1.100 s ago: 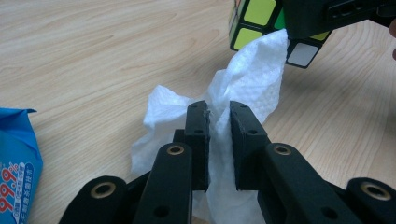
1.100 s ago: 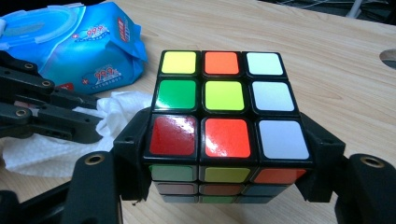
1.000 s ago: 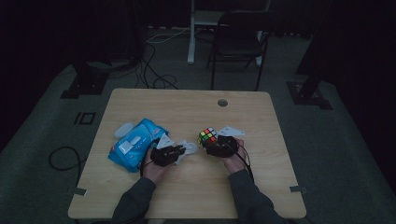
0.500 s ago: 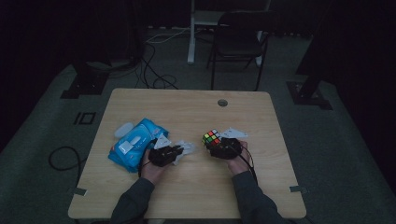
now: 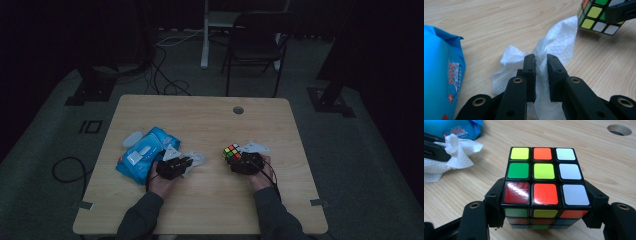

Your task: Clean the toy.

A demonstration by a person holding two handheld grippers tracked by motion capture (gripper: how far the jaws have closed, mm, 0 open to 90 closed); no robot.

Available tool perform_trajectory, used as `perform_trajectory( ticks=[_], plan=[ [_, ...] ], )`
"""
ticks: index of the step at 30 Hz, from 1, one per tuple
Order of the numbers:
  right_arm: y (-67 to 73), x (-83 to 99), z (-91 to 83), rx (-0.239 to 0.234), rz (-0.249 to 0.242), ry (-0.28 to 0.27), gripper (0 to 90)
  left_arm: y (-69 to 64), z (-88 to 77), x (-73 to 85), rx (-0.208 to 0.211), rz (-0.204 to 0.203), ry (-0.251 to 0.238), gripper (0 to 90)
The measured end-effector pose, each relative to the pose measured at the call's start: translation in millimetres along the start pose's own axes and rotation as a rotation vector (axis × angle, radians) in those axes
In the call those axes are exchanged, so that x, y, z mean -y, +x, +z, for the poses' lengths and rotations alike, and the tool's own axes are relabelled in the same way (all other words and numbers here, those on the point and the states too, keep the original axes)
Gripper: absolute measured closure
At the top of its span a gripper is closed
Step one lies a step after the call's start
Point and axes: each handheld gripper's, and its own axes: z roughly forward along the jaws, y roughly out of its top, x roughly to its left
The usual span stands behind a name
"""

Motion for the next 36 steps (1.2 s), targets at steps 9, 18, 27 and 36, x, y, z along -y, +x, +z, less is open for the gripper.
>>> perform_trajectory(
  ticks=[9,18,27,36],
  plan=[
    [-2.6,7.4,-2.0,0.028,-0.014,0.019,34.1,2.7,-0.4,4.5,-0.022,-0.018,0.006,79.9],
    [-3.2,14.4,-1.2,0.033,-0.014,0.036,34.1,4.9,0.4,6.2,-0.047,-0.02,0.028,79.5],
    [-3.7,18.9,0.6,0.031,-0.009,0.044,34.1,7.7,0.8,7.3,-0.073,-0.015,0.051,79.1],
    [-4.8,21.3,2.0,0.034,-0.002,0.042,34.1,7.7,1.4,8.0,-0.092,-0.008,0.062,78.1]
  ],
)
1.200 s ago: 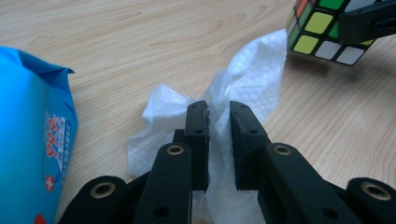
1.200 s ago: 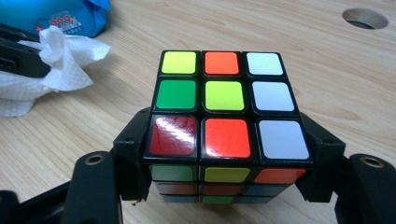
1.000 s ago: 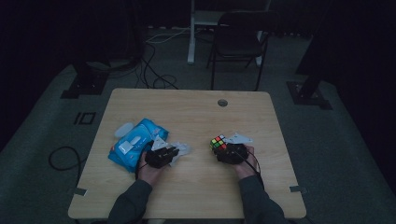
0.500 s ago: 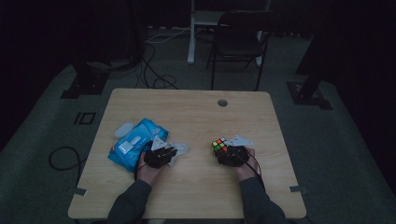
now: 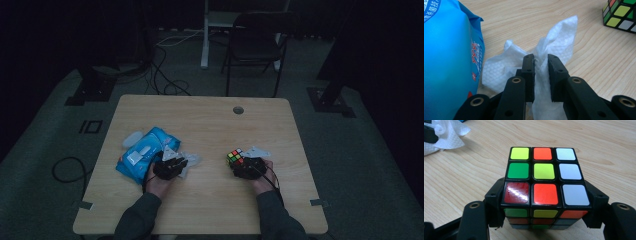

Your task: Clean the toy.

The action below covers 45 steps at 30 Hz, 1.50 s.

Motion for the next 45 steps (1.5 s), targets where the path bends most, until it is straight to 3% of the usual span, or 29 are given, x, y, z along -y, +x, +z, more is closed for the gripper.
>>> perform_trajectory(
  ticks=[7,15,20,28,38,45],
  plan=[
    [-2.3,1.8,-0.1,-0.011,0.015,-0.007,33.5,-1.6,-0.7,0.1,0.005,0.006,-0.007,71.6],
    [-4.0,0.8,-1.6,-0.013,0.031,-0.016,16.6,-1.3,-2.5,-0.1,0.005,-0.004,-0.025,57.2],
    [-2.9,-0.4,-4.5,-0.016,0.023,-0.028,13.2,0.1,-6.9,0.1,0.011,-0.018,-0.06,50.2],
    [-0.1,-4.0,-14.8,-0.023,0.009,-0.073,13.7,1.3,-19.4,-4.4,0.032,-0.022,-0.103,48.0],
    [-2.3,-5.5,-29.9,-0.007,0.007,-0.129,16.6,3.3,-35.9,-13.6,0.028,-0.034,-0.144,48.5],
    [-7.1,-5.5,-39.6,0.03,0.031,-0.182,26.4,3.0,-38.9,-14.9,0.027,-0.035,-0.146,48.8]
  ],
)
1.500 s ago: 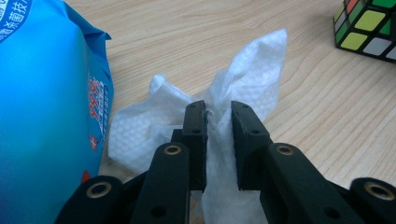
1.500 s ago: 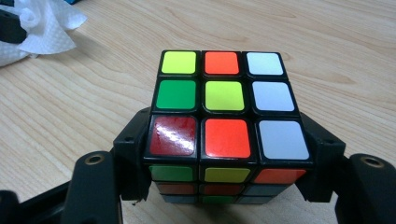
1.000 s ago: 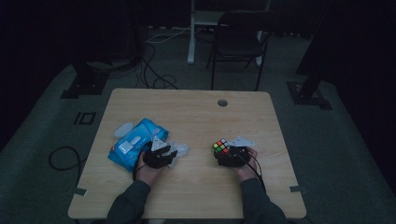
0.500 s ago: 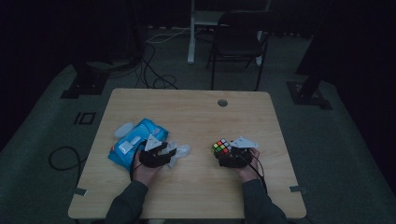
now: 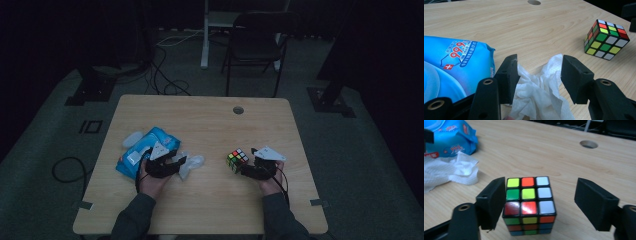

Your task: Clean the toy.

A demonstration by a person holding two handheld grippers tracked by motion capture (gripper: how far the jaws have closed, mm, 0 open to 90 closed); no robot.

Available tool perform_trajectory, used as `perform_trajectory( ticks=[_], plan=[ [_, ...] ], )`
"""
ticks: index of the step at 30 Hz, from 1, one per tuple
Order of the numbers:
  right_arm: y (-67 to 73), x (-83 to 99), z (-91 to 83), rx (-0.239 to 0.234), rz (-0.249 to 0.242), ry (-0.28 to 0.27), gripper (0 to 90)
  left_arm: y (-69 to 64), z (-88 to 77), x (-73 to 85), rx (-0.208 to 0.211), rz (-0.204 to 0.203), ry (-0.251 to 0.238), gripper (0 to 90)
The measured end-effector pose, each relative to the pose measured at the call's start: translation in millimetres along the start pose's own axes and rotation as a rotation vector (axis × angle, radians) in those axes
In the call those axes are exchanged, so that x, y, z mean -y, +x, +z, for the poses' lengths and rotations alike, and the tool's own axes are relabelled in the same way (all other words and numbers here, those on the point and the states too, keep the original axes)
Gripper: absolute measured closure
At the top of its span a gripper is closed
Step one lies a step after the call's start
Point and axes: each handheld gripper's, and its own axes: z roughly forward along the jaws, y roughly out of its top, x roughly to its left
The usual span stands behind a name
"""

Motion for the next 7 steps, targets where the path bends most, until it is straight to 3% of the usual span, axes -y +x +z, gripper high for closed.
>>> perform_trajectory(
  ticks=[7],
  plan=[
    [-4.1,-1.3,-3.2,0.019,0.013,-0.019,30.7,-0.2,0.8,1.4,0.001,-0.001,0.008,48.8]
  ],
)
